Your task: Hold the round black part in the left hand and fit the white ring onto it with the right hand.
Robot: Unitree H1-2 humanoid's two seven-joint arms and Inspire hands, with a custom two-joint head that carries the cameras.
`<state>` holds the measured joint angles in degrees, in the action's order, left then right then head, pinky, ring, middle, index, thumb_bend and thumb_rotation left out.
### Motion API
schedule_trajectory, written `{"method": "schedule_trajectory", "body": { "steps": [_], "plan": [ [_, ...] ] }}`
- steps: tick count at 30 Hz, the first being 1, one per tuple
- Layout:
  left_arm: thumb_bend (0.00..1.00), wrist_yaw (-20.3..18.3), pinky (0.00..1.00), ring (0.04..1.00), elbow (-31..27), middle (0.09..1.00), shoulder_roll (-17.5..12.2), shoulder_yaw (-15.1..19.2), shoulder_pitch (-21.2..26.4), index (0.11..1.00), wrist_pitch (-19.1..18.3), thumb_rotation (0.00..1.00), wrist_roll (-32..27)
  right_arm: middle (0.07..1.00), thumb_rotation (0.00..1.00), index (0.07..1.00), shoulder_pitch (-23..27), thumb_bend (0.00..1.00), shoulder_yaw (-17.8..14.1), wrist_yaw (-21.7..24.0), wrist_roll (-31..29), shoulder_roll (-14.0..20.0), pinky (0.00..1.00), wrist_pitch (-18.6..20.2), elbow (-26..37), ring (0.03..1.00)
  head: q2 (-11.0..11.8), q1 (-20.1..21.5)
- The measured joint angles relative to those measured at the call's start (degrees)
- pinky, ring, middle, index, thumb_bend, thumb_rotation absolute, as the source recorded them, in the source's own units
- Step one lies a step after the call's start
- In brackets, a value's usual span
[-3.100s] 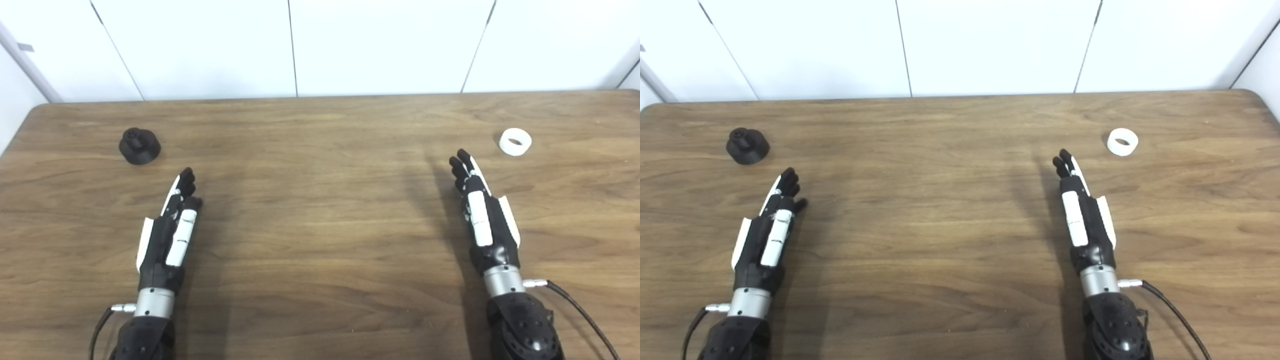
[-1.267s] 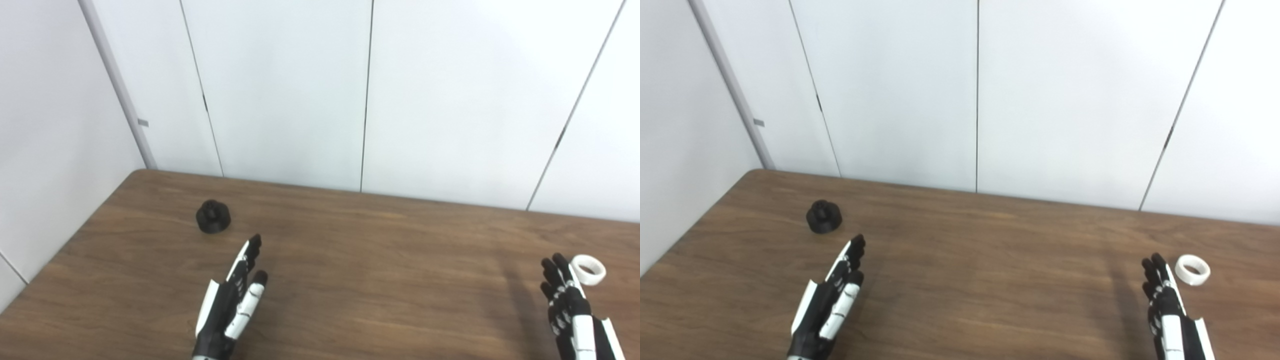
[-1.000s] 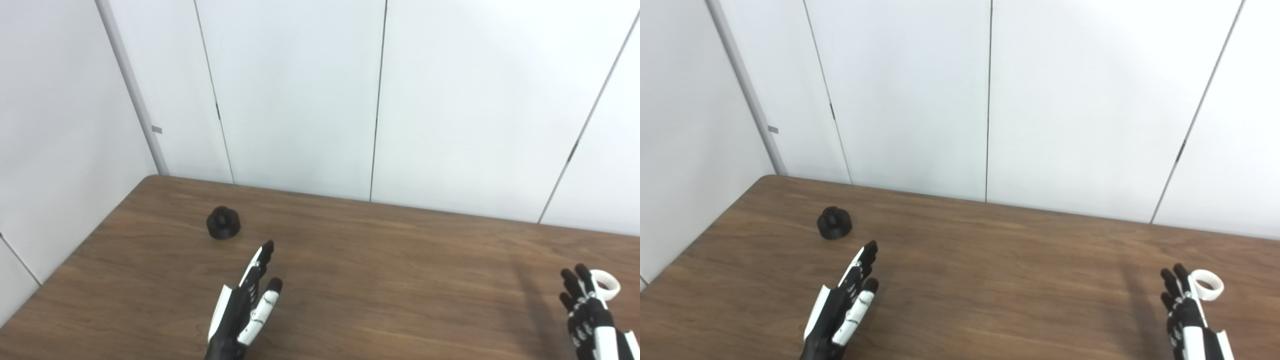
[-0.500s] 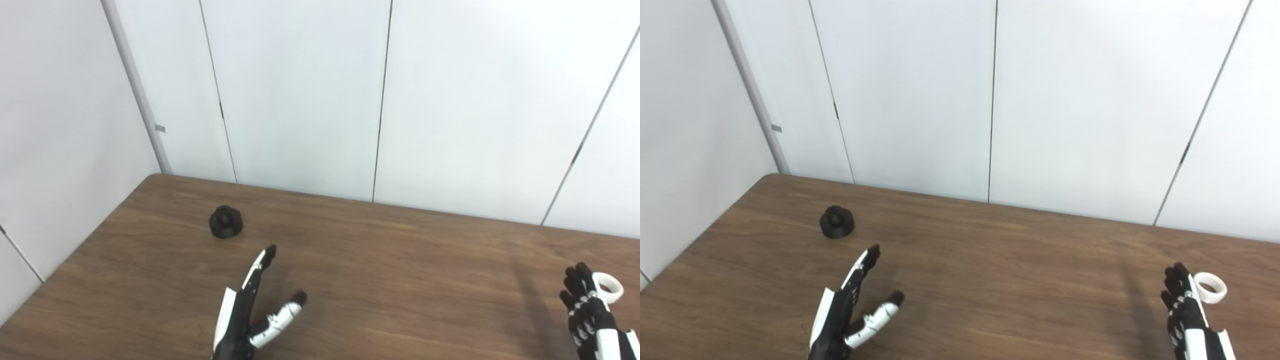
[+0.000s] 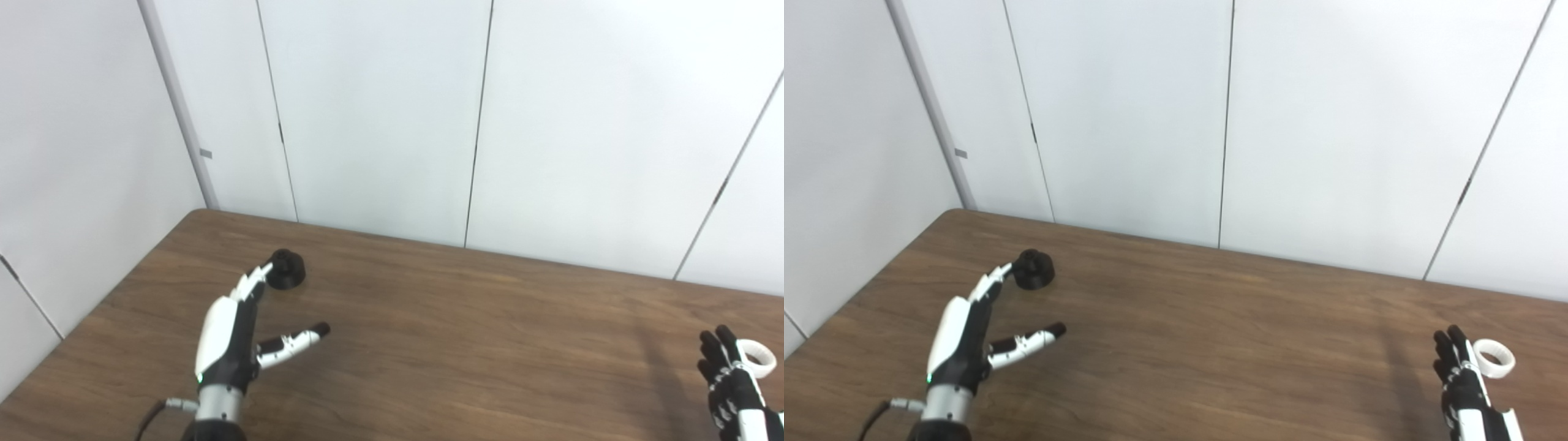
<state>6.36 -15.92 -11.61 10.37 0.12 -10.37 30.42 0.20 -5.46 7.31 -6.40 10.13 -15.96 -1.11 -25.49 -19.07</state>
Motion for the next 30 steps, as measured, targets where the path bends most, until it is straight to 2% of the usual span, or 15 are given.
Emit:
{"method": "schedule_trajectory", "body": {
  "steps": [2, 6, 9, 12, 17, 23, 30],
  "plan": [
    [0.89, 0.01, 0.93, 0.98, 1.07, 0.935, -0.45, 0.0, 1.29, 0.879, -1.06, 0.34, 0.92, 0.961, 1.0, 0.994, 0.0, 0.48, 0.0, -0.06, 0.07, -0.01, 1.0, -0.05, 0.0, 0.989, -0.35, 0.18],
    [0.9, 0.01, 0.99, 0.955, 4.41, 0.912, -2.93, -0.65, 3.51, 0.858, -3.27, 0.35, 4.09, 0.956, 1.0, 0.988, -0.01, 0.5, -0.07, -0.09, -0.01, -0.02, 1.0, -0.04, 0.02, 0.983, -0.53, 0.26],
    [0.9, 0.0, 1.0, 0.953, 7.28, 0.909, -5.15, -1.2, 5.37, 0.852, -4.21, 0.34, 5.59, 0.949, 1.0, 0.979, -0.02, 0.5, -0.13, -0.2, 0.04, -0.03, 1.0, -0.05, 0.01, 0.977, -0.62, 0.53],
    [0.91, 0.03, 1.0, 0.955, 9.29, 0.906, -6.06, -1.77, 7.09, 0.845, -4.95, 0.35, 6.6, 0.946, 1.0, 0.977, -0.09, 0.51, -0.13, -0.48, 0.11, -0.03, 1.0, -0.05, 0.02, 0.975, -0.79, 0.62],
    [0.91, -0.3, 1.0, 0.96, 13.6, 0.908, -7.1, -3.28, 10.39, 0.835, -7.1, 0.34, 7.07, 0.946, 1.0, 0.979, -0.08, 0.54, -0.09, -0.55, 0.48, -0.03, 1.0, -0.05, 0.04, 0.974, -0.79, 1.05],
    [0.91, -0.34, 0.99, 0.953, 20.72, 0.908, -10.1, -4.46, 15.66, 0.825, -9.24, 0.33, 7.5, 0.946, 1.0, 0.972, -0.09, 0.54, -0.04, -0.59, 0.62, -0.08, 1.0, -0.05, 0.07, 0.969, -0.79, 1.58],
    [0.9, -0.09, 1.0, 0.952, 28.45, 0.907, -11.89, -6.49, 19.66, 0.819, -9.53, 0.31, 7.25, 0.94, 1.0, 0.971, -0.21, 0.57, -0.04, -0.66, 0.89, -0.09, 1.0, -0.05, 0.21, 0.968, -0.97, 2.29]
  ]
}}
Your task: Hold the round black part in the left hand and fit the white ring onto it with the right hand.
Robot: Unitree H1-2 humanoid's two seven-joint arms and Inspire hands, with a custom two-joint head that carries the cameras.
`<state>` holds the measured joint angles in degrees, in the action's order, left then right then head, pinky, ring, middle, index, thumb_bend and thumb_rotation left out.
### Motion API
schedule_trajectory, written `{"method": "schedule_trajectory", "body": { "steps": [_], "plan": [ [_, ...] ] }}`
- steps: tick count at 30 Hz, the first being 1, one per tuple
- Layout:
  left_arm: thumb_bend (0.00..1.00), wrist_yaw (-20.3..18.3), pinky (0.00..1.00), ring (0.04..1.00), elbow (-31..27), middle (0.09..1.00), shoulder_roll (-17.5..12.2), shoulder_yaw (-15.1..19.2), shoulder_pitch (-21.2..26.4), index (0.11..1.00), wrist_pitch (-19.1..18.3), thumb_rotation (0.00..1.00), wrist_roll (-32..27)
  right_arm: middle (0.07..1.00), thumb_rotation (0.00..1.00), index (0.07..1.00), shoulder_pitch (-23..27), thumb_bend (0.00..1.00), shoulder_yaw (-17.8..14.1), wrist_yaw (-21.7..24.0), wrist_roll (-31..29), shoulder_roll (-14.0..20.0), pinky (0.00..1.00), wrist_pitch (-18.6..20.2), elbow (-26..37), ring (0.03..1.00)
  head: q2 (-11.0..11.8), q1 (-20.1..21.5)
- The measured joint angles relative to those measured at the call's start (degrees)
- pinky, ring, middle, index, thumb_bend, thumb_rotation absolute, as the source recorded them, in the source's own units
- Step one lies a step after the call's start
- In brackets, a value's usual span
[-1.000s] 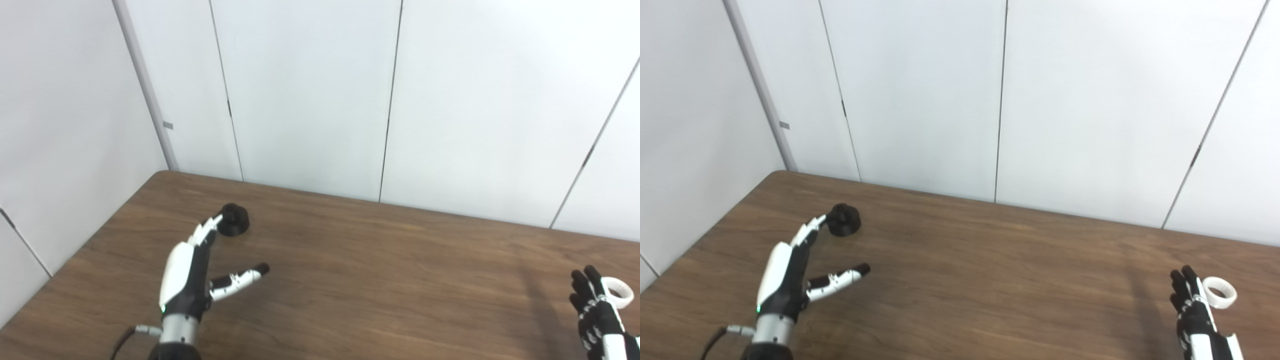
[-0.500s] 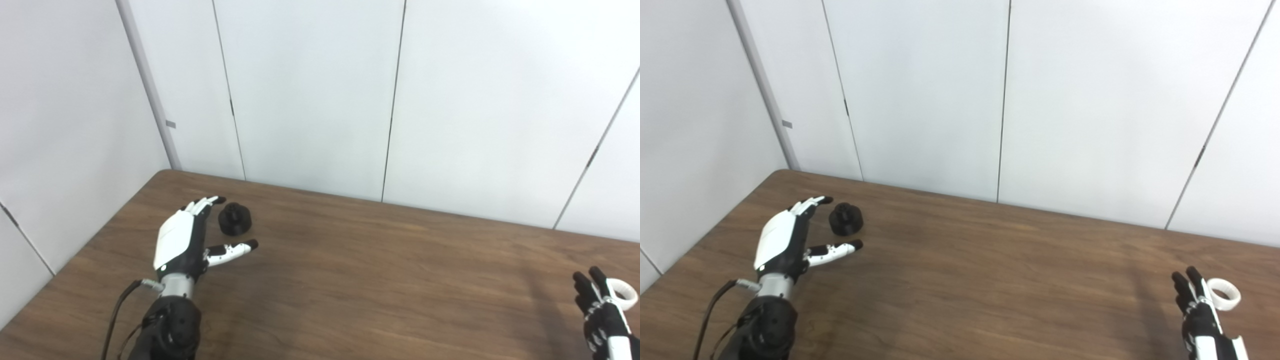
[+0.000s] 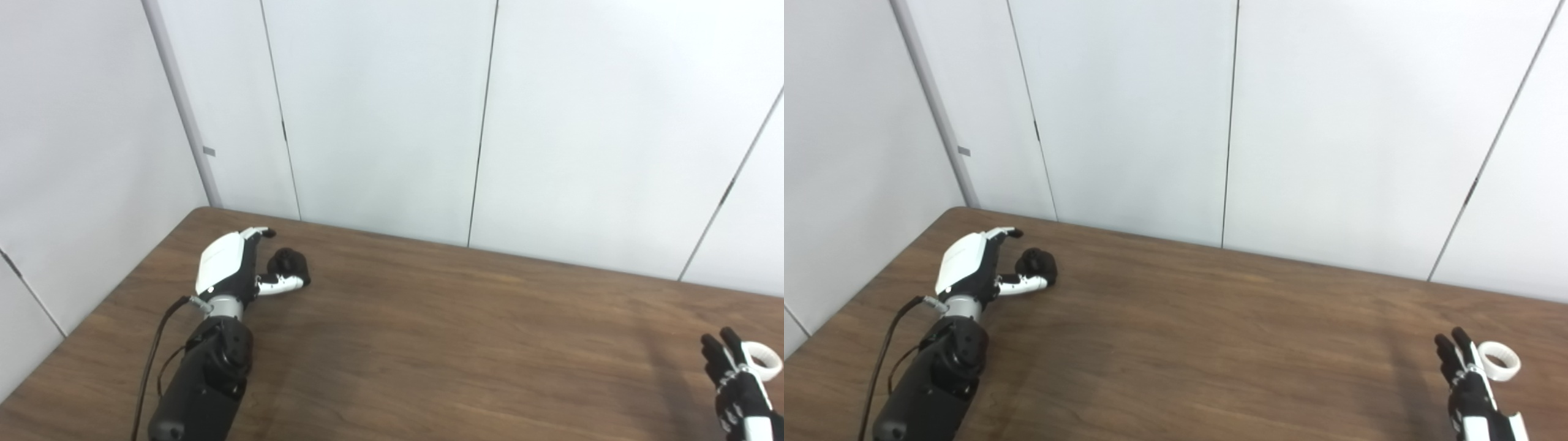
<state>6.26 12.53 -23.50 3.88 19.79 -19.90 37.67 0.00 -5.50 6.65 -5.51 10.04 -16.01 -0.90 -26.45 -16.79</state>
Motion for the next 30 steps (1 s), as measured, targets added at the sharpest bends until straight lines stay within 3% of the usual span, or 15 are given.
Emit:
{"method": "schedule_trajectory", "body": {
  "steps": [11, 19, 30],
  "plan": [
    [0.88, -0.82, 1.0, 0.985, 9.76, 0.927, -2.99, -2.73, 5.96, 0.84, -1.4, 0.34, -1.07, 0.922, 0.96, 0.954, -0.16, 0.58, -0.09, -0.06, -0.05, -0.09, 0.99, -0.03, 0.2, 0.943, -0.35, 0.62],
    [0.9, -1.95, 1.0, 0.96, 11.79, 0.912, -3.43, -3.23, 7.37, 0.822, -2.09, 0.32, -4.23, 0.917, 0.94, 0.949, -0.23, 0.57, -0.09, -0.05, -0.24, -0.08, 0.98, -0.33, 0.28, 0.935, -0.53, 1.05],
    [0.9, -3.63, 1.0, 0.97, 13.31, 0.897, -3.82, -4.87, 7.39, 0.786, -3.79, 0.37, -5.88, 0.914, 0.93, 0.946, -0.36, 0.59, -0.17, -0.06, -0.37, -0.08, 0.97, -0.57, 0.28, 0.929, -0.79, 1.41]
  ]
}}
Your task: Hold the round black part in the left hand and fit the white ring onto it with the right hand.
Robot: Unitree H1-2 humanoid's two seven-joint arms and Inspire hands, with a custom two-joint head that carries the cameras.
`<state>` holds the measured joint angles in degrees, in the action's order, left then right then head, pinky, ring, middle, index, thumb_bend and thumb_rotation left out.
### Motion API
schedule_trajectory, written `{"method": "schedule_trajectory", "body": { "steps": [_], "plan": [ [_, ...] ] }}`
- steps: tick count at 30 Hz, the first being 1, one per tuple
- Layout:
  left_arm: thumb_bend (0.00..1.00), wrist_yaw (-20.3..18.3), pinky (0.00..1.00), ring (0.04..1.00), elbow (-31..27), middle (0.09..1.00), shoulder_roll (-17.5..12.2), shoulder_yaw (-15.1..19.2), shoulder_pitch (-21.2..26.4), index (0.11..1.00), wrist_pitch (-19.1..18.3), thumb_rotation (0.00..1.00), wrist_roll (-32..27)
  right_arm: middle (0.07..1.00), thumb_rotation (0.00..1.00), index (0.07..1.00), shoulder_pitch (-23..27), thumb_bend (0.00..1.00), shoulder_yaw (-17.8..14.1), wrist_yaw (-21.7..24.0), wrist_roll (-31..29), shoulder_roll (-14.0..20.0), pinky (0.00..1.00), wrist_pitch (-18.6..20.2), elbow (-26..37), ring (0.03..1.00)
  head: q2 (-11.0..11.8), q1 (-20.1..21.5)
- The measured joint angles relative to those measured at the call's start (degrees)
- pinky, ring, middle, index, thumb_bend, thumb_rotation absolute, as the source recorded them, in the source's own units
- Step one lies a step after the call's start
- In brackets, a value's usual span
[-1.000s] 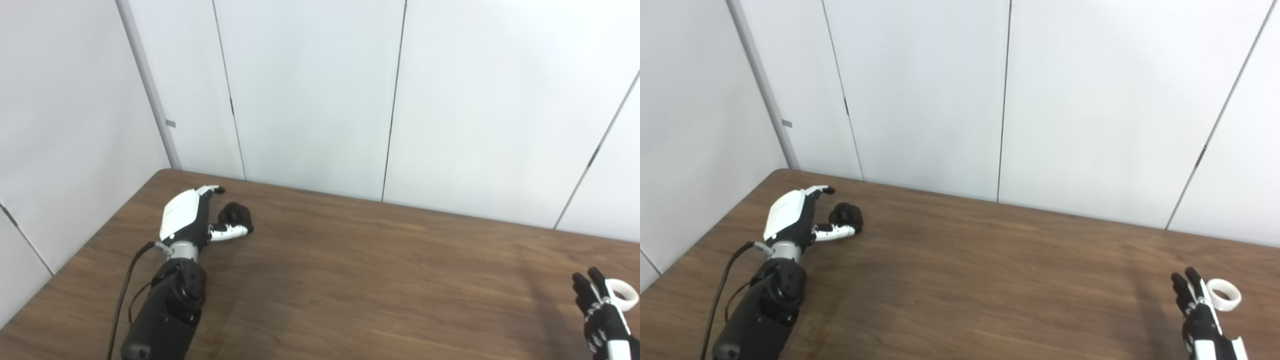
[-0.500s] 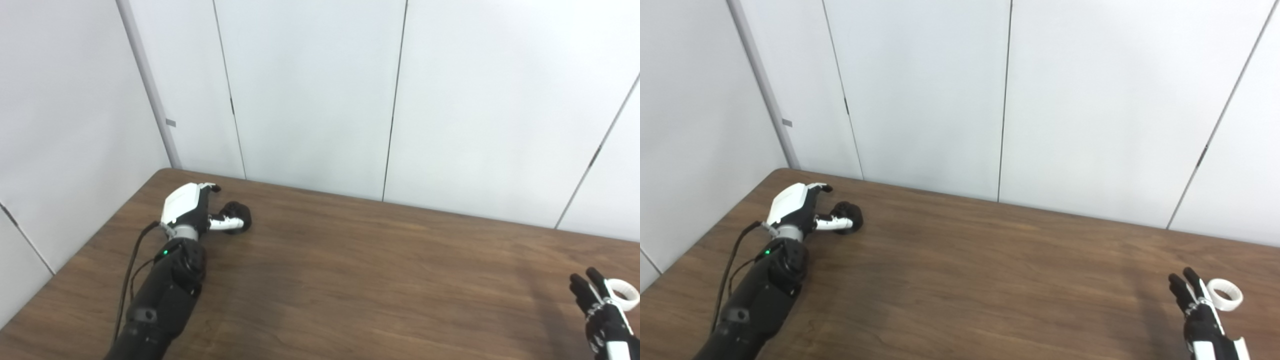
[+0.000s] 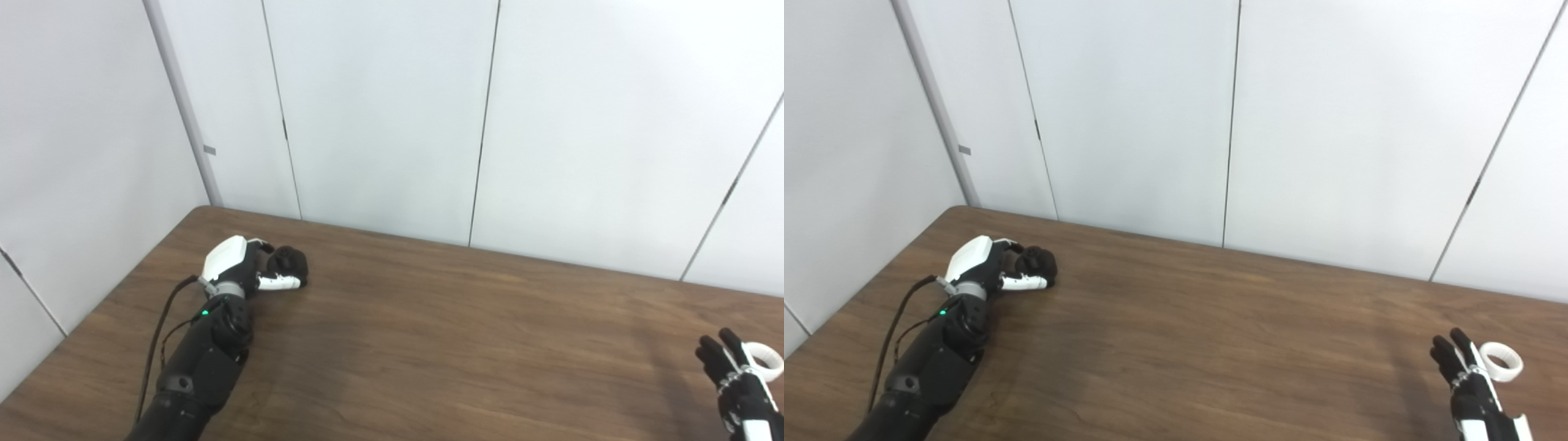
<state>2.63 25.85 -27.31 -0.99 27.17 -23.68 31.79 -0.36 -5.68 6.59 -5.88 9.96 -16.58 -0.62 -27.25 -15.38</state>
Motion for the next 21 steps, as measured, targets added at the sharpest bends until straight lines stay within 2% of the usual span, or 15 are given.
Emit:
{"method": "schedule_trajectory", "body": {
  "steps": [11, 21],
  "plan": [
    [0.88, -1.93, 1.0, 0.972, -0.1, 0.906, -2.01, -2.32, 0.03, 0.788, -0.53, 0.4, -1.11, 0.907, 0.93, 0.939, -0.07, 0.6, 0.01, -0.08, 0.36, -0.02, 0.97, 0.03, 0.07, 0.93, -0.35, 0.44],
    [0.86, -2.16, 1.0, 0.972, -0.06, 0.895, -2.46, -3.04, 0.32, 0.757, -0.83, 0.4, -1.22, 0.9, 0.93, 0.935, -0.13, 0.6, 0.0, -0.48, 1.48, -0.11, 0.97, 0.04, 0.17, 0.921, -0.44, 0.61]
  ]
}}
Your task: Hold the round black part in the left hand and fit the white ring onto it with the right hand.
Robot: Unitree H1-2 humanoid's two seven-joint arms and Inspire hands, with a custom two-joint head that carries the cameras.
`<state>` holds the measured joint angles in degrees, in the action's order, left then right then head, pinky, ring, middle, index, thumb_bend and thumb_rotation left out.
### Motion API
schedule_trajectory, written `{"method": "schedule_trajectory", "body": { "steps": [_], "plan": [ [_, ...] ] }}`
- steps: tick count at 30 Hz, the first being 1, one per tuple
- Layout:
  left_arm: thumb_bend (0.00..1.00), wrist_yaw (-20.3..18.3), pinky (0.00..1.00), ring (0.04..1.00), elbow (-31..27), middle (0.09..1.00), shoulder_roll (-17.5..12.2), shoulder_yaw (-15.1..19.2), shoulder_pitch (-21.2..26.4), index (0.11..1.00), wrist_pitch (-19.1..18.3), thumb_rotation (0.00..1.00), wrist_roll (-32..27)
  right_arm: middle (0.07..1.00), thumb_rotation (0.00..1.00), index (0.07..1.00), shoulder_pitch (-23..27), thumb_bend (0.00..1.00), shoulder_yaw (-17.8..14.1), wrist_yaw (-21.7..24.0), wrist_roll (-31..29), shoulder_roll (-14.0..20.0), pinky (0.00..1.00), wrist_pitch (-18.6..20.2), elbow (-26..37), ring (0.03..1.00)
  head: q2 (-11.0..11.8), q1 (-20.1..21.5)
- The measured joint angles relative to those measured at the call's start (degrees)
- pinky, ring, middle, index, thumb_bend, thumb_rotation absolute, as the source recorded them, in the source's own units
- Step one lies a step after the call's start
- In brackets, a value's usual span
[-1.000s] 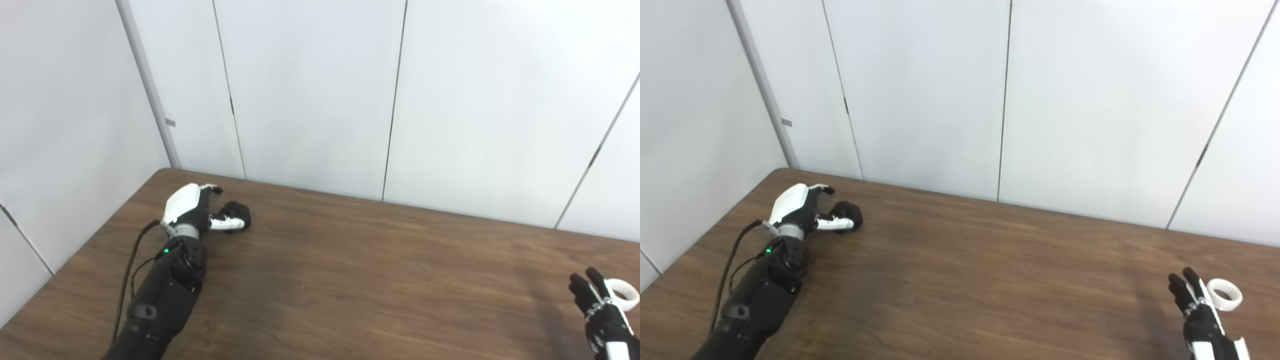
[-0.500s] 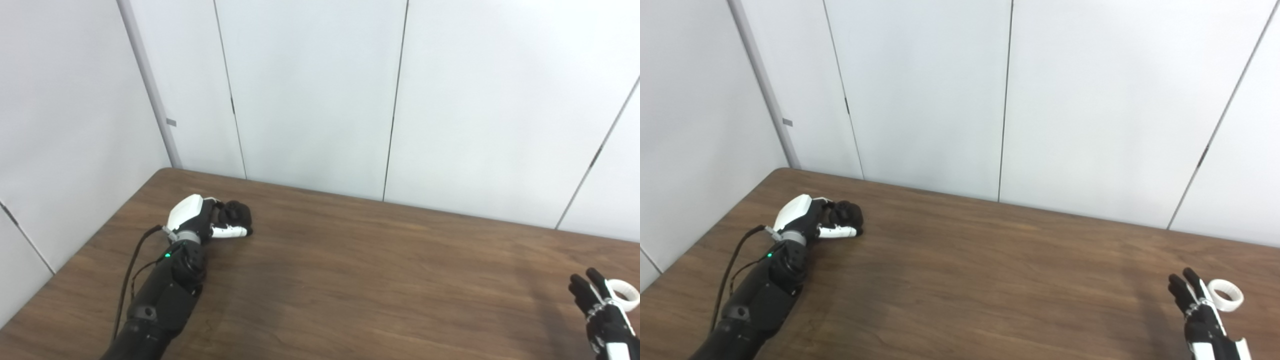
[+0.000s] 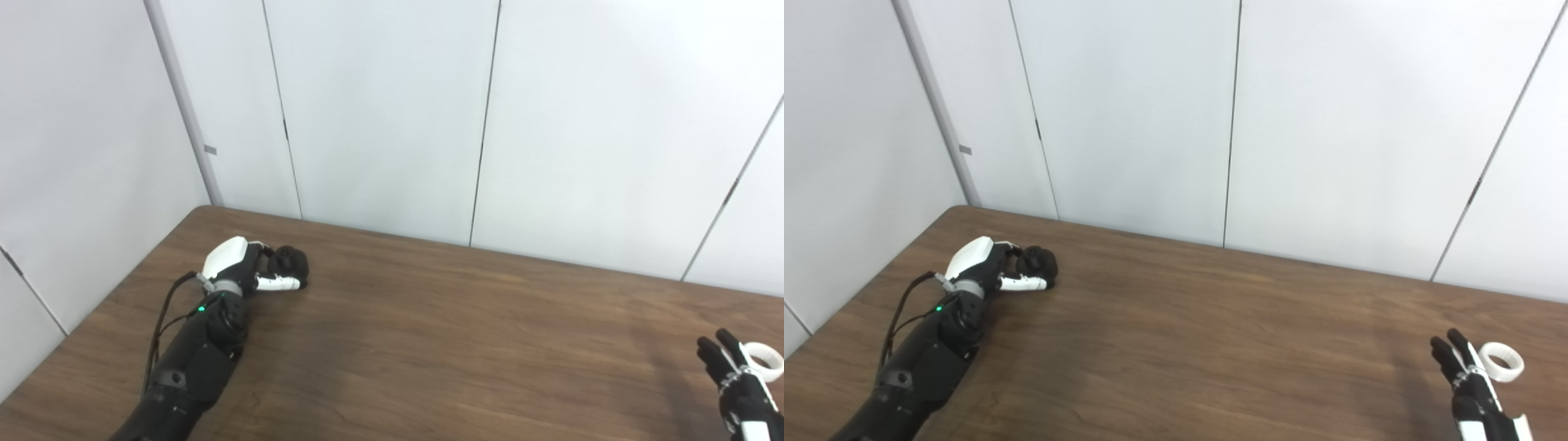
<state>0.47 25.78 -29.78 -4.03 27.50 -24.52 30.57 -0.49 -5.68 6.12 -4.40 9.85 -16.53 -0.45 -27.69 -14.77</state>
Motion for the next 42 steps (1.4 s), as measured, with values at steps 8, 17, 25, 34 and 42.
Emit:
{"method": "schedule_trajectory", "body": {
  "steps": [8, 17, 25, 34, 42],
  "plan": [
    [0.85, 0.06, 1.0, 0.971, 0.02, 0.902, -0.17, -0.19, 0.08, 0.738, 0.01, 0.4, -0.01, 0.896, 0.94, 0.935, 0.0, 0.61, 0.0, 0.0, -0.19, -0.01, 0.99, 0.1, 0.01, 0.925, 0.0, 0.0],
    [0.84, 0.38, 1.0, 0.976, 0.19, 0.911, -0.37, -0.78, 0.2, 0.743, 0.0, 0.39, 0.01, 0.9, 0.94, 0.935, -0.01, 0.61, 0.01, 0.0, -0.03, -0.03, 0.99, -0.06, 0.01, 0.929, -0.09, 0.18],
    [0.85, 0.73, 1.0, 0.98, 0.36, 0.911, -0.38, -1.18, 0.3, 0.742, 0.03, 0.4, 0.0, 0.895, 0.93, 0.93, -0.01, 0.61, -0.05, 0.0, 0.08, -0.11, 0.98, -0.21, 0.01, 0.922, -0.09, 0.44],
    [0.84, 0.85, 1.0, 0.983, 1.31, 0.909, -0.48, -1.24, 0.92, 0.744, 0.21, 0.36, -0.02, 0.896, 0.91, 0.929, -0.04, 0.61, -0.14, 0.0, -0.17, -0.21, 0.97, -0.71, 0.01, 0.919, -0.26, 0.7],
    [0.82, 0.8, 1.0, 0.979, 1.3, 0.906, -0.78, -1.79, 0.93, 0.738, 0.13, 0.34, -0.03, 0.892, 0.91, 0.927, -0.07, 0.6, -0.22, 0.0, -0.93, -0.21, 0.96, -0.69, 0.01, 0.918, -0.35, 0.7]
  ]
}}
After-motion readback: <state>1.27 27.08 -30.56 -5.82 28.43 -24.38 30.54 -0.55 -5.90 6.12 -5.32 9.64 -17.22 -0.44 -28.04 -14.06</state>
